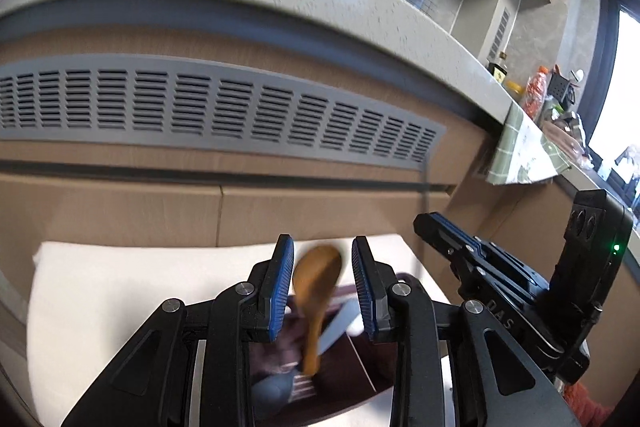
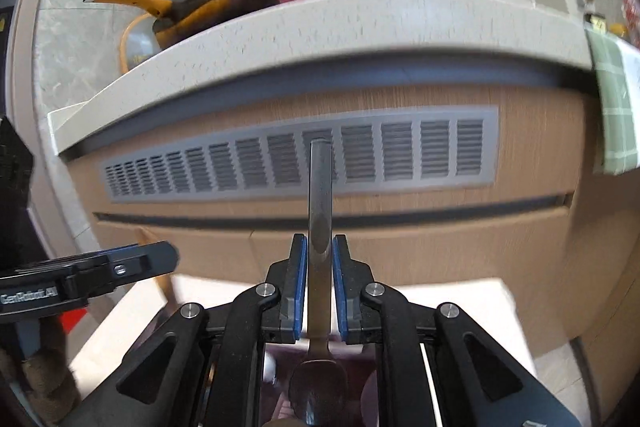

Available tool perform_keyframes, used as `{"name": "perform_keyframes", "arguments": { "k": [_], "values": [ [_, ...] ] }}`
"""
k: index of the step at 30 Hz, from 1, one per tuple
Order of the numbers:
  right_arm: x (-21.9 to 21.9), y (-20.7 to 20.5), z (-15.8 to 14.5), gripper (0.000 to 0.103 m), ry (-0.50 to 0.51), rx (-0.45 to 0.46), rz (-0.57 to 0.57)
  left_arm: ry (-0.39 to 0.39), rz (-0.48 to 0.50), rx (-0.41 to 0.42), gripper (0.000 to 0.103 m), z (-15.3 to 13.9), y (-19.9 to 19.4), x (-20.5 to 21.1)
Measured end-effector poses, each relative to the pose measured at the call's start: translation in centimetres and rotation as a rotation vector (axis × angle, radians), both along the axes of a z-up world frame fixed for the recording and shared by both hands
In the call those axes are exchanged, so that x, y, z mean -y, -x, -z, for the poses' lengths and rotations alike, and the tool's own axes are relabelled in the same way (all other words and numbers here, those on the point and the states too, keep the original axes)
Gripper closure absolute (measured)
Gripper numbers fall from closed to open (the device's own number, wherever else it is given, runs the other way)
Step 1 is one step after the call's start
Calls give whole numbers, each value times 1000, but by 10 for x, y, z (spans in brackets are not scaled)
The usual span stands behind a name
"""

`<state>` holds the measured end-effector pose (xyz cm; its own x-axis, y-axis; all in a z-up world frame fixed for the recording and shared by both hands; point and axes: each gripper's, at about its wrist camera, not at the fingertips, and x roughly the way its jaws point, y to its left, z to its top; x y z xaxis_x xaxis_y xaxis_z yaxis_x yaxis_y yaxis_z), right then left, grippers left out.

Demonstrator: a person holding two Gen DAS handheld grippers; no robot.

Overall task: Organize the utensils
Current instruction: 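Lift both spoons over the maroon holder and drop them inside, then withdraw both open tools from the holder back over the table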

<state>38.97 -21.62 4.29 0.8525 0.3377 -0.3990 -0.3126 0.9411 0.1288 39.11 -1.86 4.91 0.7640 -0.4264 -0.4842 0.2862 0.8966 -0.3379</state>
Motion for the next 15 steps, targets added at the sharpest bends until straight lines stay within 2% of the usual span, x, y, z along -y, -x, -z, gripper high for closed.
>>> {"name": "perform_keyframes", "arguments": {
  "k": [3, 7, 11, 15],
  "values": [
    [5, 10, 2, 80, 11, -3, 2, -7, -9, 13, 71, -1, 8, 5],
    [7, 30, 3, 80, 63, -40, 38, -17, -41, 42, 69, -6, 29, 2],
    [-2, 63, 9, 80, 179, -81, 68, -55, -87, 75, 65, -8, 67, -6],
    [-11, 101, 18, 80, 263, -104, 65, -95, -101, 47, 62, 5, 105, -12]
  ]
}}
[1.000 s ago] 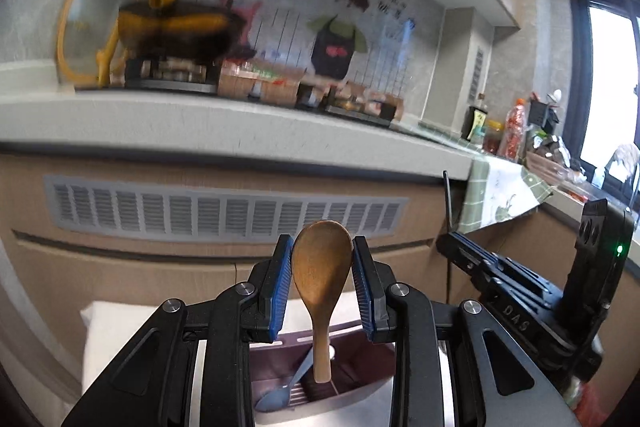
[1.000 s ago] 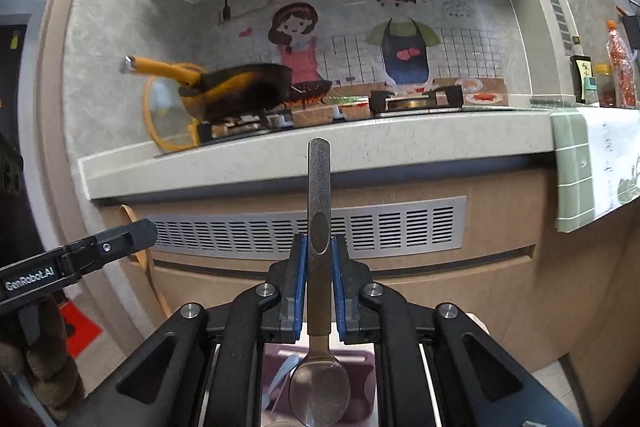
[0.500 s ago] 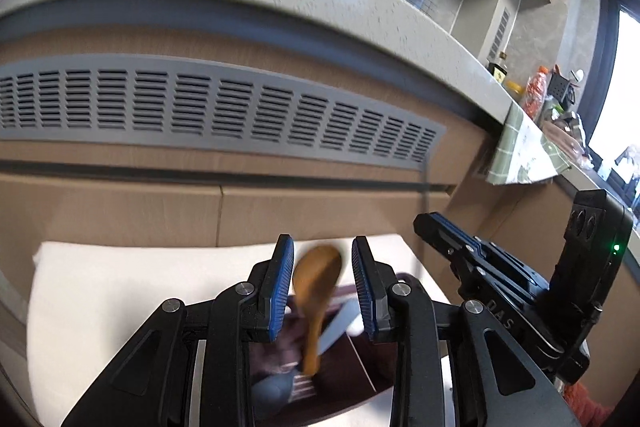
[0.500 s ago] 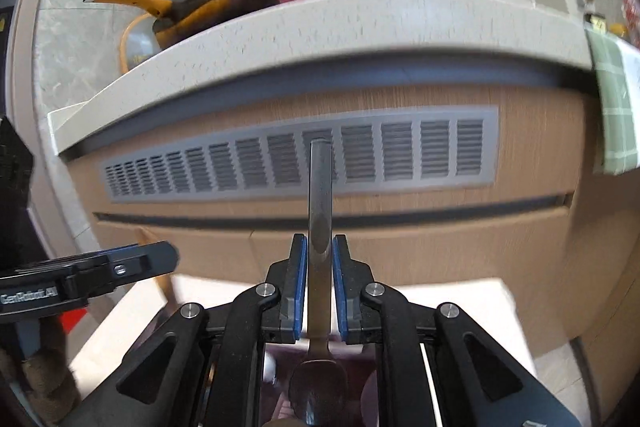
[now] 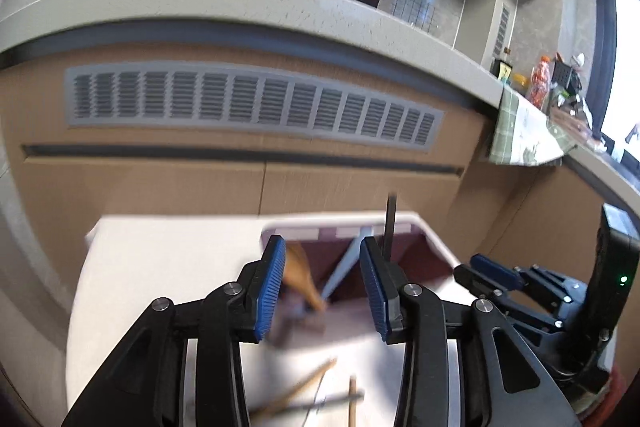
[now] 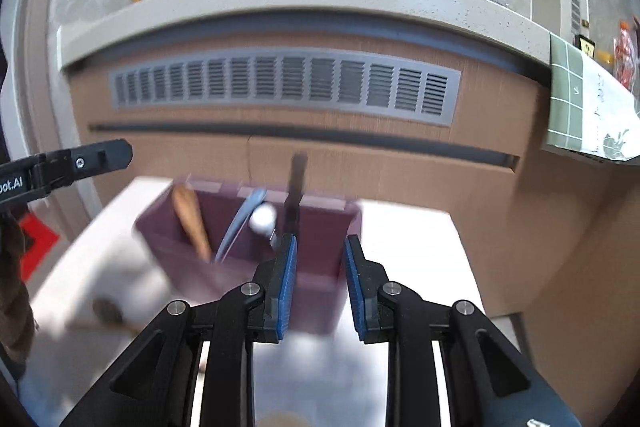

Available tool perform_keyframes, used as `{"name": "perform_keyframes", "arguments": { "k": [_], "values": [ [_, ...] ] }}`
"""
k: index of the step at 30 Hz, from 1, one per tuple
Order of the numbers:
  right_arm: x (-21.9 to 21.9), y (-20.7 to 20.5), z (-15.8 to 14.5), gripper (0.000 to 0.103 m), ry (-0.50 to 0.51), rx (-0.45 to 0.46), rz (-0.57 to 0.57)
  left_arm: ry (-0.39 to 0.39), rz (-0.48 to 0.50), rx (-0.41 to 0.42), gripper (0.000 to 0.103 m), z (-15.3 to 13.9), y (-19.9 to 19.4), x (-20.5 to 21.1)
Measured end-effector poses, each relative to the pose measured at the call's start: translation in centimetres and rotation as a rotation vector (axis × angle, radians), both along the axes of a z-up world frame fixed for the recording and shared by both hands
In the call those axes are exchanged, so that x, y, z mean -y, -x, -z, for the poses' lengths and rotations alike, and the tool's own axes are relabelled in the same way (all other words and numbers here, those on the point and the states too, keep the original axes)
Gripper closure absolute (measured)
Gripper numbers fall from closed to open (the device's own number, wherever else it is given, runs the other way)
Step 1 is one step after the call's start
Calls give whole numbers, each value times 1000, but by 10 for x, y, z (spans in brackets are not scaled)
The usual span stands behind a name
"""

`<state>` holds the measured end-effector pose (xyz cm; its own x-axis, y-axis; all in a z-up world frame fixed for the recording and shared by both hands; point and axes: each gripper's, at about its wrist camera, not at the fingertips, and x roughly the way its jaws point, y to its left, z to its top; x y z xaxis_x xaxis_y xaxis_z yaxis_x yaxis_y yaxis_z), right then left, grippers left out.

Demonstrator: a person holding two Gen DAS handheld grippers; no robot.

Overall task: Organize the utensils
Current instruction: 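Withdraw both open tools from the holder back over the table, then move the right tool toward the metal spoon with the cut-out handle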

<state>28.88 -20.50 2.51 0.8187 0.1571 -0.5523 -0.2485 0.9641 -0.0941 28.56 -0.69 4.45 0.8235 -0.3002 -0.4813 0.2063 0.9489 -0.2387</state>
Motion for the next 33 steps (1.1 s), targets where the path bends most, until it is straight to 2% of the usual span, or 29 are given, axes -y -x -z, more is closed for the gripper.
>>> {"name": "perform_keyframes", "arguments": {
  "k": [7, 10, 14, 20, 26, 33],
  "values": [
    [-13, 62, 16, 79, 28, -46, -23, -69, -2, -137, 61, 48, 53, 0],
    [-18, 73, 20, 79, 41, -53, -37, -89, -10, -199, 61, 67, 70, -5],
    [-16, 76, 28, 78, 43, -90, -26, -134, -45, -231, 61, 83, 87, -15],
    [18, 78, 60, 77, 16, -221, 24, -134, -91, -255, 61, 91, 89, -32],
    [36, 88, 90, 77, -92, -390, -3, -118, -110, -269, 61, 95, 84, -37],
    [21, 102, 95, 77, -99, -424, -63, -133, -120, -268, 61, 93, 88, -41]
  ]
}}
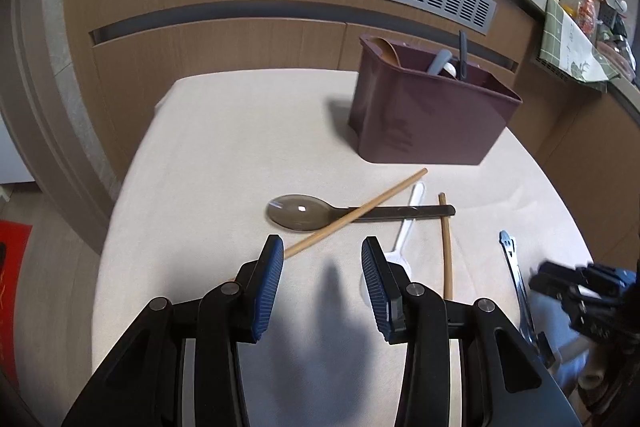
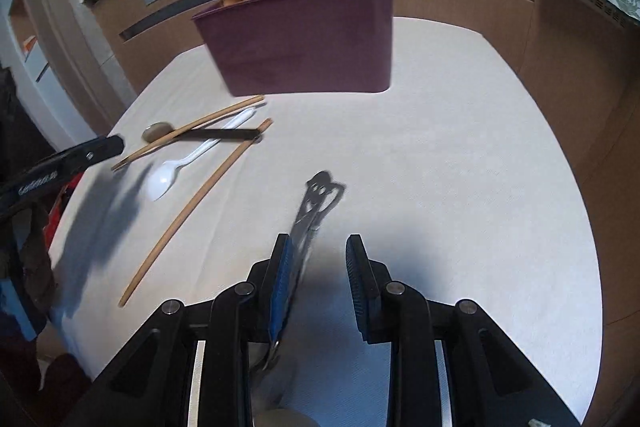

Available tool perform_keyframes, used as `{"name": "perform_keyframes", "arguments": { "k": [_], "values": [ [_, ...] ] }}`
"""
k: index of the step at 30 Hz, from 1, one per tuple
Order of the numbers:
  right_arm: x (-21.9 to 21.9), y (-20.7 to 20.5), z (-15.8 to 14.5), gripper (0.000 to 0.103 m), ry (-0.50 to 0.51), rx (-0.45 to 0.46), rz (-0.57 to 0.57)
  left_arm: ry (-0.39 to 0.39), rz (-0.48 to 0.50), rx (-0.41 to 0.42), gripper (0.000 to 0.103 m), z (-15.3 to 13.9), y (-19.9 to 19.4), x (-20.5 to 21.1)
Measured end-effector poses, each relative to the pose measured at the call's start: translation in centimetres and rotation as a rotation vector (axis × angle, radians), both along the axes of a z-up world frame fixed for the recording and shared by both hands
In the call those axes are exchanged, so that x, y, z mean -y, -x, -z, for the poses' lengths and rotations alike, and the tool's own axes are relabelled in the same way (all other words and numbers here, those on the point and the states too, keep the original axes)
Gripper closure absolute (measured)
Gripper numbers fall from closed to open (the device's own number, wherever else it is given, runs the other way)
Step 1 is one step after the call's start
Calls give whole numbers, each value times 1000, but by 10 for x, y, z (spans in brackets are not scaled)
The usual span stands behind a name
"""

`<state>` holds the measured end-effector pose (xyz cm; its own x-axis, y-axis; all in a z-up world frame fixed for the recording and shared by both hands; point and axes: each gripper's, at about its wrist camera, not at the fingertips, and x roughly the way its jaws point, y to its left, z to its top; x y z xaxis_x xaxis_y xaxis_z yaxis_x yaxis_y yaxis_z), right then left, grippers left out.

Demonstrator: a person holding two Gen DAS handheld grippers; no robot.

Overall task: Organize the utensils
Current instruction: 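Move the right tool toward the metal spoon with the cut-out handle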

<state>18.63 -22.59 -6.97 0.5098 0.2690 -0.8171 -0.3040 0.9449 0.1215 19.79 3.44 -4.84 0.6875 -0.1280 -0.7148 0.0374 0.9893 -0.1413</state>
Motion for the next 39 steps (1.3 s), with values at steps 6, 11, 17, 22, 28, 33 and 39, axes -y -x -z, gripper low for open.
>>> {"name": "perform_keyframes", "arguments": {
  "k": [6, 11, 17, 22, 28, 33, 39],
  "values": [
    [-4, 50, -8, 77, 45, -1, -114, 15, -28, 3, 61, 0, 3, -9],
    [2, 73, 4, 76, -6, -117, -111, 28, -17, -17, 61, 4, 7, -1],
    [-12, 81, 5, 65, 27, -82, -73, 19, 4, -28, 61, 2, 14, 11],
    [-33, 83, 8, 54, 115, -33, -93, 10, 19, -31, 61, 1, 18, 18],
    [-35, 76, 7, 66, 156, 11, -85, 14, 24, -52, 61, 5, 17, 19],
    [-31, 72, 6, 69, 144, 25, -87, 20, 14, -73, 61, 10, 14, 18],
    [-31, 62, -1, 91, 129, 60, -97, 14, 21, -95, 61, 17, 12, 21]
  ]
}}
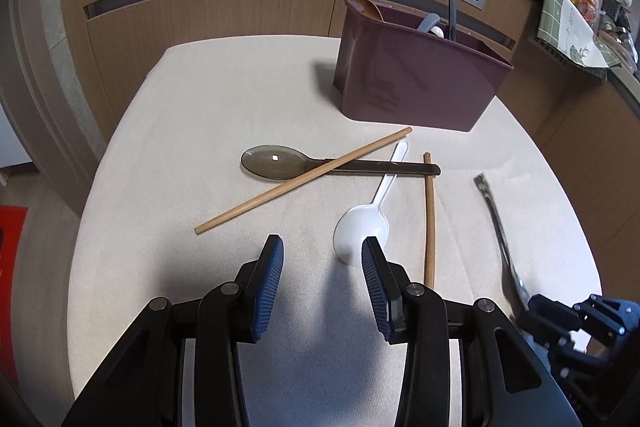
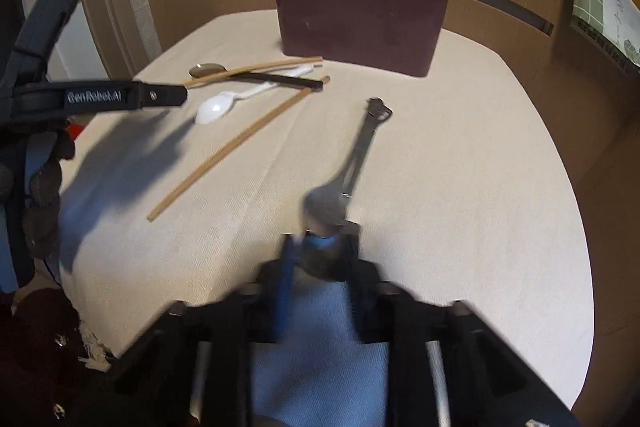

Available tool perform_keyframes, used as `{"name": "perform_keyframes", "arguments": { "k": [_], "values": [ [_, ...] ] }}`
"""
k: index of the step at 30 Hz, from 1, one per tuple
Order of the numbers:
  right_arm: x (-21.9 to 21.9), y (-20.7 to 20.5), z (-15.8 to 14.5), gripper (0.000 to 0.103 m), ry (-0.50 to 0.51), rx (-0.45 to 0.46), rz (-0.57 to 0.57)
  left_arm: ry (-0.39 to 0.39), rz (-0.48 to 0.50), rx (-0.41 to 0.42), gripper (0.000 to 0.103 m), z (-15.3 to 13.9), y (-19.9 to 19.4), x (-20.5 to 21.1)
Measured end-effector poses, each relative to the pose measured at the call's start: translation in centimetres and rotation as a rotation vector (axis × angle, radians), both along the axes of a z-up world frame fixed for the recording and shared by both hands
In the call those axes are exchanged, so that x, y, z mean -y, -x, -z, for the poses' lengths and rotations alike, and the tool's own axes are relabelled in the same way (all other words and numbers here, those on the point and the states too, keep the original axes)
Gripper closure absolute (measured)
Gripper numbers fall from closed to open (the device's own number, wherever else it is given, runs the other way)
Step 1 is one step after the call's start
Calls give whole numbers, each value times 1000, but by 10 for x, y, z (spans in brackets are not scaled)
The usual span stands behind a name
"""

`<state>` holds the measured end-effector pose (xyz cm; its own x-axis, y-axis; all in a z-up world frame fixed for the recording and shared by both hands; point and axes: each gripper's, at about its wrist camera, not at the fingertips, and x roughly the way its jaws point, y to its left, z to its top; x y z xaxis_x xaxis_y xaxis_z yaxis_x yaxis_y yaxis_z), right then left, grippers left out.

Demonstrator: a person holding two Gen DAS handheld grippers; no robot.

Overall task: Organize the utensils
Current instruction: 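Move the right tool toward the metal spoon with the cut-out handle, then close the right tool on the cut-out-handle metal spoon's handle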

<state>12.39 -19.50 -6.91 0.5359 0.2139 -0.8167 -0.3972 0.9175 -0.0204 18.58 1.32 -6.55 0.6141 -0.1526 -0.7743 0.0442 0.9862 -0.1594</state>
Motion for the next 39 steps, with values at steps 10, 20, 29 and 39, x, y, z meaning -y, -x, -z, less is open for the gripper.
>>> {"name": "perform_keyframes", "arguments": {
  "k": [10, 20, 29, 39],
  "values": [
    [2, -25, -1, 96, 18, 41, 0, -10, 8, -19, 61, 6, -5, 5],
    [39, -48, -14, 96, 23, 101, 114, -7, 51, -26, 61, 12, -12, 17],
    [51, -53, -9, 82, -78, 40, 115, -18, 80, -37, 61, 18, -18, 27],
    [53, -45, -18, 82, -62, 80, 122, 66, 159, 13, 61, 14, -24, 31]
  ]
}}
